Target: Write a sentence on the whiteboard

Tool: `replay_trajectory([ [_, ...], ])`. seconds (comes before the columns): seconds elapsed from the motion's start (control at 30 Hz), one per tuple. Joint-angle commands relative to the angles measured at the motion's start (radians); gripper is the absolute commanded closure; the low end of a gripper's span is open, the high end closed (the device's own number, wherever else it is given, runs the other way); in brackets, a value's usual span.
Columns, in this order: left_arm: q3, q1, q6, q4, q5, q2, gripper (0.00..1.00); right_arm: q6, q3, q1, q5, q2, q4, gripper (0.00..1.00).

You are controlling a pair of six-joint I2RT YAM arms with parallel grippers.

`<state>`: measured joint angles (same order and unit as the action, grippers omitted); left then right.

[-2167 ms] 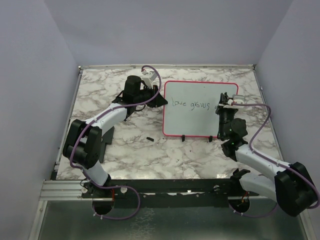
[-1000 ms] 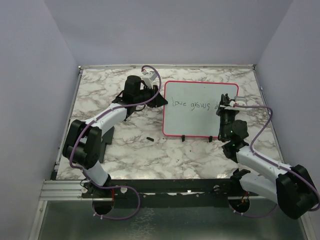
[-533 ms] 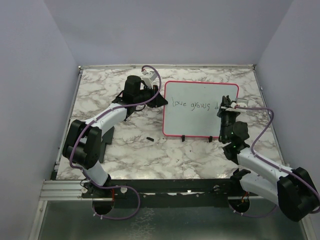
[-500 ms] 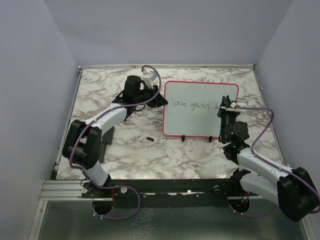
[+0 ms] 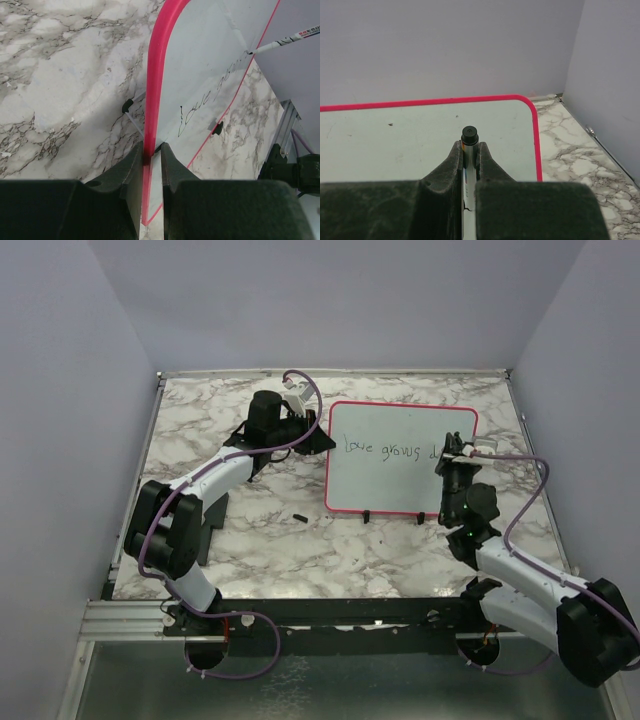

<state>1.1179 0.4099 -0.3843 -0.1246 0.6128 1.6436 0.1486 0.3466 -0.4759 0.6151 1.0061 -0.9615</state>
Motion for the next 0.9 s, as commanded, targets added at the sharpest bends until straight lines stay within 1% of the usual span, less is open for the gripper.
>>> replay_trajectory([
  [0.0, -0.004, -0.003, 0.008, -0.015, -0.024, -0.042, 0.97, -0.024, -0.009, 0.005, -0.021, -0.044, 0.054, 0.99],
  [0.23, -0.004, -0.002, 0.008, -0.016, -0.025, -0.036, 0.97, -0.064, -0.008, 0.005, -0.073, -0.141, 0.129, 0.99],
  [0.37, -0.006, -0.003, 0.010, -0.015, -0.028, -0.036, 0.97, -0.067, -0.001, 0.006, -0.074, -0.174, 0.154, 0.99],
  [0.67, -0.008, -0.003, 0.017, -0.010, -0.033, -0.036, 0.98, -0.056, 0.014, 0.007, -0.043, -0.143, 0.105, 0.99],
  [0.87, -0.006, -0.005, 0.021, -0.005, -0.035, -0.034, 0.98, -0.071, 0.002, 0.052, -0.062, -0.148, 0.090, 0.99],
])
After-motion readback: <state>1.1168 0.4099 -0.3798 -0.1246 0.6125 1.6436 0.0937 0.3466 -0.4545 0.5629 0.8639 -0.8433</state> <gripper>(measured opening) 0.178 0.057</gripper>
